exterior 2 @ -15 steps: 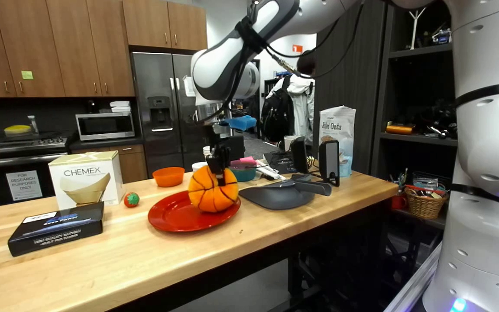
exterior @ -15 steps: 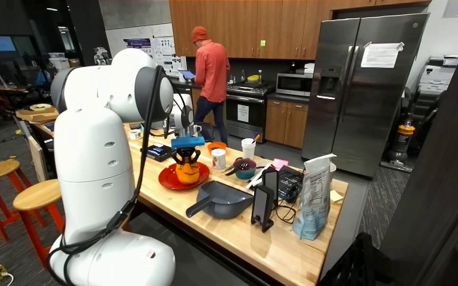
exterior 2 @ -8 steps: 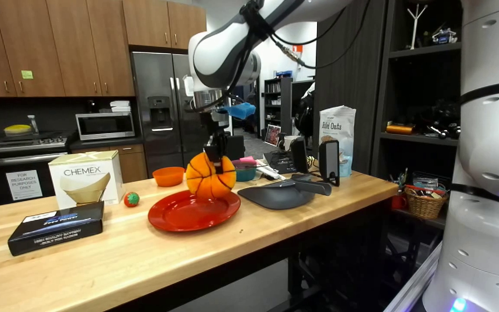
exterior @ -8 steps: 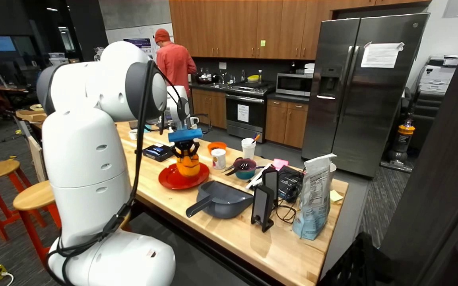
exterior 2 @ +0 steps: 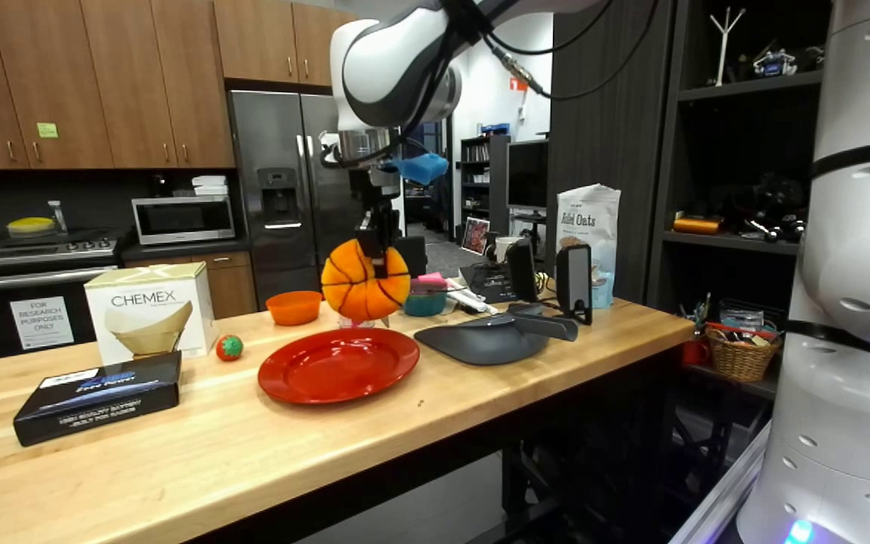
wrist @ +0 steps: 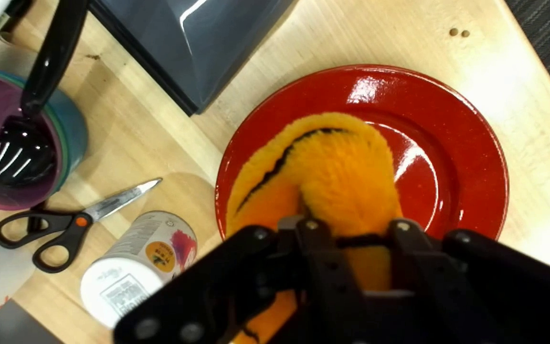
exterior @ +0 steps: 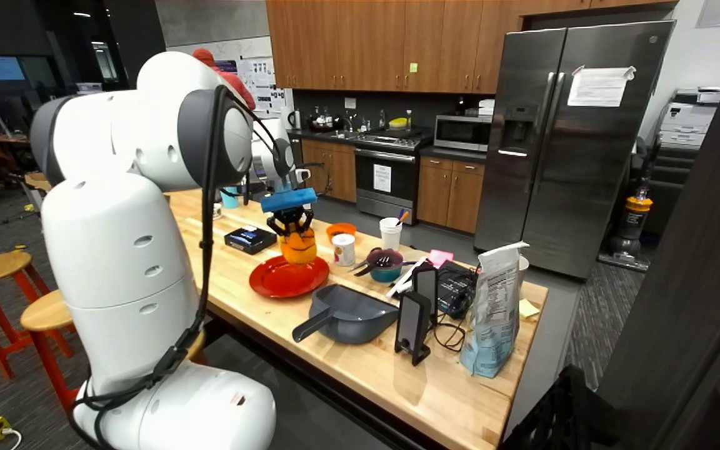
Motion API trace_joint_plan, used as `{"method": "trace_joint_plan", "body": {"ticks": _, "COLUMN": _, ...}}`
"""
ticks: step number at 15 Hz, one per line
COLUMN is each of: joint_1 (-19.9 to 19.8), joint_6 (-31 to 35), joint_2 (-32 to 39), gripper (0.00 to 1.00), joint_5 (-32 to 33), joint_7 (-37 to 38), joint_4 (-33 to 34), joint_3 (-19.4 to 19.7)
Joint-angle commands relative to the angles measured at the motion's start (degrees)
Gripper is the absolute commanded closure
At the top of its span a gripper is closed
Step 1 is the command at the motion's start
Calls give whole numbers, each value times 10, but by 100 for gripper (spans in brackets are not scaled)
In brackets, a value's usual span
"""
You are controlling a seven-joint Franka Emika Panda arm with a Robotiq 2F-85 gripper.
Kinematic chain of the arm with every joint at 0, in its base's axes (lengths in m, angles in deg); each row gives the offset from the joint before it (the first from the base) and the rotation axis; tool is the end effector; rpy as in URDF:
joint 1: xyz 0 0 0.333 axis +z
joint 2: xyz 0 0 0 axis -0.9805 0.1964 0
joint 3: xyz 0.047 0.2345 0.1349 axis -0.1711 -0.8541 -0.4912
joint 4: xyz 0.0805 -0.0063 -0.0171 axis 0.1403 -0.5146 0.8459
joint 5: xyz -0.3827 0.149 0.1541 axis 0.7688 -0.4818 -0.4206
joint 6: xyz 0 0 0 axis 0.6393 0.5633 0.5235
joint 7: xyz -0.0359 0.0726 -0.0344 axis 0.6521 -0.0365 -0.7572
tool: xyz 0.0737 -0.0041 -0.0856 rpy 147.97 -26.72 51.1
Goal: Move the basketball off the plate and onto the counter
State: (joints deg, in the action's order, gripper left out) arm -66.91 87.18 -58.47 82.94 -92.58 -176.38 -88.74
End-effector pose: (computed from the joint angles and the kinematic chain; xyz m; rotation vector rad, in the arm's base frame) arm 0.5550 0.2433 0.3700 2.8635 1.0429 0.0890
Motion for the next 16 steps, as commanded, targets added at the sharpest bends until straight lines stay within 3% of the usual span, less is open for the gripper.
{"method": "trace_joint_plan", "body": {"ticks": 1, "joint_1": 0, "joint_6": -6, "joint_2": -32, "gripper": 95, "joint_5": 20, "joint_7": 20, "joint_4": -14, "joint_3": 4}}
{"method": "trace_joint_plan", "body": {"ticks": 16, "joint_1": -32, "joint_6": -13, "joint_2": -92, "gripper": 95, "joint_5": 36, "joint_7": 51, "joint_4": -21, "joint_3": 36}}
